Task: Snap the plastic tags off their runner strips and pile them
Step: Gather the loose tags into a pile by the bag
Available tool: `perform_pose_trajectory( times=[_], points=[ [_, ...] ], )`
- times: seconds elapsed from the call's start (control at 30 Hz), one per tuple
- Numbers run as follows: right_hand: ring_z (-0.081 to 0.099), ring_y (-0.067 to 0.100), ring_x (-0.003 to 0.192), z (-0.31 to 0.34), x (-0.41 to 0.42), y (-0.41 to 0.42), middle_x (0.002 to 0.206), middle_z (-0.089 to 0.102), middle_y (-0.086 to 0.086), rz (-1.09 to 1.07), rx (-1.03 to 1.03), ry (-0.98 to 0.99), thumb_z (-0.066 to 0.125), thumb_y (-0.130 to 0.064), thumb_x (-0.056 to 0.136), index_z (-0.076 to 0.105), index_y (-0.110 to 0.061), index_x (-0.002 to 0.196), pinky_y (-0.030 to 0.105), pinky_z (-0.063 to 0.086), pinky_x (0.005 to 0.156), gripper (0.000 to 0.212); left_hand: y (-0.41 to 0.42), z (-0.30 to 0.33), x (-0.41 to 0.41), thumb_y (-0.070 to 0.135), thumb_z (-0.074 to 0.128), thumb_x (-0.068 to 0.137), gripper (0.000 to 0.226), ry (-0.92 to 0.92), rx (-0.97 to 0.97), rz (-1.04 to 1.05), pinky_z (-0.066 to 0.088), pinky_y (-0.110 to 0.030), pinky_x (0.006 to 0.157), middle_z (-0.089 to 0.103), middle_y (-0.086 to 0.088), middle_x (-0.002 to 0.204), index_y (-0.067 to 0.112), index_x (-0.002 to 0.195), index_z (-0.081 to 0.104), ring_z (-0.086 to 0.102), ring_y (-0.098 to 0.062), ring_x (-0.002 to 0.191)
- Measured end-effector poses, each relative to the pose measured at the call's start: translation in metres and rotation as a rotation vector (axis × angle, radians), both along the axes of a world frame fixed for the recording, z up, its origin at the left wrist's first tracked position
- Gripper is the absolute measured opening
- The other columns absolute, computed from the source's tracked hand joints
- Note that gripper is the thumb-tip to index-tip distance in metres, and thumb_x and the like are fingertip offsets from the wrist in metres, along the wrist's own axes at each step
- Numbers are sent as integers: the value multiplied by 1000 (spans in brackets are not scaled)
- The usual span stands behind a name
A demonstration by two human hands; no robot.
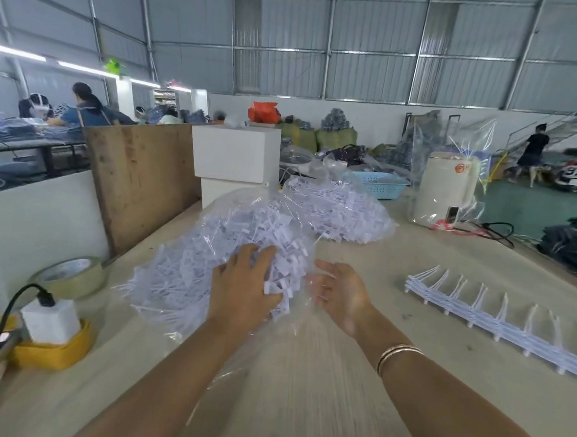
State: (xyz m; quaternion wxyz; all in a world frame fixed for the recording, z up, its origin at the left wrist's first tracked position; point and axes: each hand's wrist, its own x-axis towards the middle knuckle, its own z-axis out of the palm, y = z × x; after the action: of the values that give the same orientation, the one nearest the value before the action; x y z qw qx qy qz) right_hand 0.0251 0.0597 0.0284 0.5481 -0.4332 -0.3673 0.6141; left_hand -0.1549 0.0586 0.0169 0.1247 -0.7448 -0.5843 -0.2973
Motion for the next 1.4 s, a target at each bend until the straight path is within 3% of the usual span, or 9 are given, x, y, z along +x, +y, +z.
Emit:
perform_pose_trajectory(
  times=[0.13, 0.27, 0.4, 0.57, 0.73, 0.87, 0.97, 1.17, 1.4],
  points=[
    [44, 10, 47, -17, -11, -1, 67, 54, 4, 34, 31, -431, 57, -15, 90, 61, -19, 66, 21, 32, 48, 25, 2, 6, -4, 49, 61, 73, 73, 18, -19, 26, 33, -42, 101, 31, 3, 141, 39, 137, 27, 39, -21, 127],
    [44, 17, 48, -16, -15, 6, 56, 51, 10, -240, 165, -486, 54, -19, 93, 54, -12, 56, 26, 37, 50, 38, 1, 8, 4, 52, 70, 72, 101, 335, 35, -97, 20, -57, 110, -6, 2, 159, 41, 148, 5, 6, -24, 145],
    [56, 15, 51, -1, 6, 6, 58, 61, 7, -415, 266, -500, 39, -24, 101, 64, -13, 64, 30, 50, 58, 46, 0, 10, 3, 20, 92, 34, 80, 406, 202, -154, 55, -50, 72, 66, -3, 117, 27, 111, 68, 64, -24, 106],
    [56, 17, 55, -18, 38, 8, 66, 60, 6, -526, 221, -472, 37, -16, 99, 67, -4, 94, 25, 49, 54, 33, 11, 19, -6, 44, 68, 76, 68, 420, 24, -43, 37, -43, 96, 37, 9, 143, 38, 136, 37, 32, -17, 134],
    [54, 18, 96, -16, 31, 18, 103, 47, -3, -311, 226, -970, 68, -27, 81, 31, -18, 134, 28, 43, 81, 65, 0, 13, -1, 38, 80, 60, 67, 480, 58, -82, 48, -40, 84, 56, 5, 129, 32, 123, 57, 51, -19, 122],
    [60, 33, 106, 3, 37, 31, 113, 63, 13, -349, 84, -1499, 48, -28, 93, 56, -9, 115, 34, 45, 83, 30, -1, 9, -3, 32, 91, 33, 68, 485, 143, -115, 53, -42, 68, 68, 0, 110, 26, 98, 70, 64, -22, 104],
    [63, 35, 100, 26, 62, 43, 108, 65, 22, -462, 36, -1210, 40, -18, 95, 63, 1, 108, 37, 50, 88, 33, 2, 5, -9, 27, 90, 34, 63, 472, 209, -144, 52, -40, 66, 69, 2, 108, 27, 94, 71, 65, -20, 101],
    [58, 12, 48, 64, 23, 31, 52, 62, -2, -386, 359, -557, 40, -12, 94, 61, -7, 65, 14, 44, 47, 36, 13, 10, -2, 49, 64, 75, 55, 541, 23, -65, 37, -43, 91, 46, 7, 136, 31, 125, 49, 41, -18, 126],
    [58, 14, 51, 61, 33, 19, 51, 58, -2, -290, 379, -1172, 42, -19, 88, 61, -17, 60, 26, 47, 62, 34, 20, 43, 15, 60, 64, 69, 100, 171, -702, -194, -19, -51, 109, -9, 13, 157, 47, 146, 1, -20, -11, 142]
  ],
)
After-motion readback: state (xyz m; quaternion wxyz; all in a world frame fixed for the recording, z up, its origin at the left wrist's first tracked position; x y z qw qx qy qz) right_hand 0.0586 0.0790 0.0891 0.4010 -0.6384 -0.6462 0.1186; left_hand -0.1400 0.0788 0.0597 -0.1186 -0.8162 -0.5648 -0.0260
